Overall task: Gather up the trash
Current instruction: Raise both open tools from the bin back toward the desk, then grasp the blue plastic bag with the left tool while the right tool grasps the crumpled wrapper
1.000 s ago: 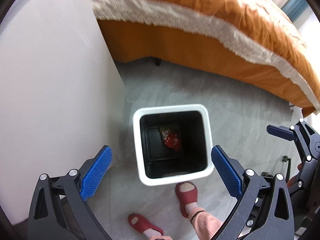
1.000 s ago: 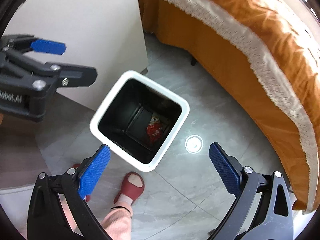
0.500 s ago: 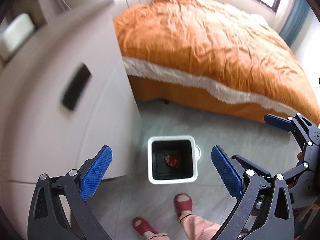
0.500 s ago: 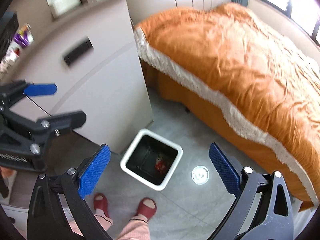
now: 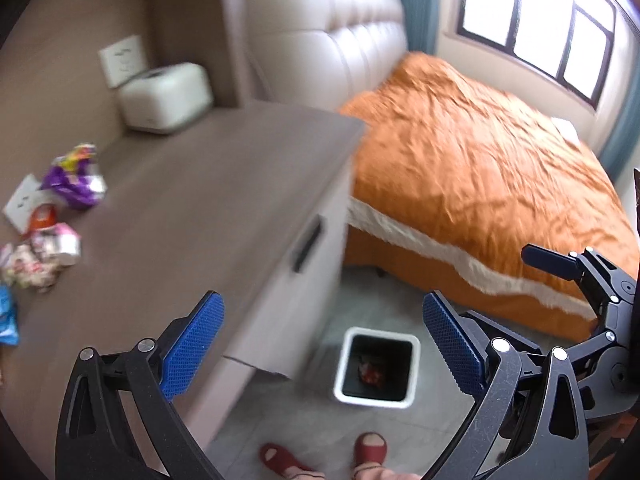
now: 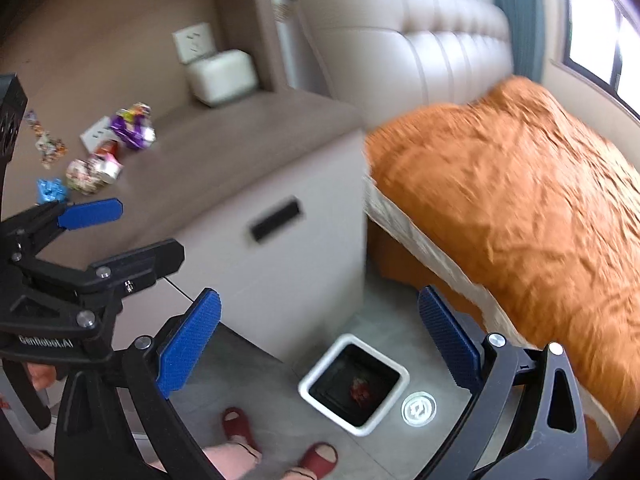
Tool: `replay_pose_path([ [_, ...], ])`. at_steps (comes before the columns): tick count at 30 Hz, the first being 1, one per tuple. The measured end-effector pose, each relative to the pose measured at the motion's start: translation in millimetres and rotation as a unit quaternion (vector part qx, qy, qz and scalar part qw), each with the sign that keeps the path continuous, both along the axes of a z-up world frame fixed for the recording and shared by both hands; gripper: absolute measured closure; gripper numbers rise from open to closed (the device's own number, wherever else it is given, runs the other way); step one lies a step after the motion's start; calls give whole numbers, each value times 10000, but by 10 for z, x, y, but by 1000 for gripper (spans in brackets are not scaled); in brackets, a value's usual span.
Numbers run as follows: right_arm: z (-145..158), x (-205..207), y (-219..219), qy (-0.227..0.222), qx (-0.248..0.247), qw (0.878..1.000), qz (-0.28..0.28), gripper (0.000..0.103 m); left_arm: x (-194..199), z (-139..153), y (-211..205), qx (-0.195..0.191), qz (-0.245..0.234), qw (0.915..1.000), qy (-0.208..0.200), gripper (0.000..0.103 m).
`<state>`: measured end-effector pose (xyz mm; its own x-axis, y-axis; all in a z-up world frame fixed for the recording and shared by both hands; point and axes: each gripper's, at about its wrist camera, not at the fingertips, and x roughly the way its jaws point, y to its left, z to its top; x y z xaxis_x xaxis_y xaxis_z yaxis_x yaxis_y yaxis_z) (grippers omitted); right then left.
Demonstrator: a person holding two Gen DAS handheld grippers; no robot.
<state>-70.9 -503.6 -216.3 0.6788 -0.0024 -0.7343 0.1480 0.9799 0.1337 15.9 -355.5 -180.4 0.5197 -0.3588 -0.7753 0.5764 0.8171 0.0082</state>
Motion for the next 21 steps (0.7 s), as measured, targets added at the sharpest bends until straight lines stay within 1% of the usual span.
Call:
replay_pose_path([
  [5,253,404,561,-221,-158,9987,438,5,254,220,554,-68,411,9989,-221,5],
  [8,372,689,920,-323,-133,9959,839,5,436,342,975,-90,788,9960,-412,5],
  [11,443,1044,1340,-336,-332,9916,1202,5,651,378,1430,-82,1234,9912,-478,5],
  [14,519,1315,1672,-382,-316,9877,1485,5,857,372,1946,48,1743,9830,-567,5],
  [17,569,1522,1937,-417,-256,9842,1702,5,1068,319,2456,129,2245,9730,-526,5],
  [18,575,1597,2042,-419,-233,9829,1781,5,1156,293,2672,167,2446,9681,-509,5],
  [21,551,1800,2383,-406,-276,9784,2009,5,1334,224,3062,367,2714,9602,-552,5],
])
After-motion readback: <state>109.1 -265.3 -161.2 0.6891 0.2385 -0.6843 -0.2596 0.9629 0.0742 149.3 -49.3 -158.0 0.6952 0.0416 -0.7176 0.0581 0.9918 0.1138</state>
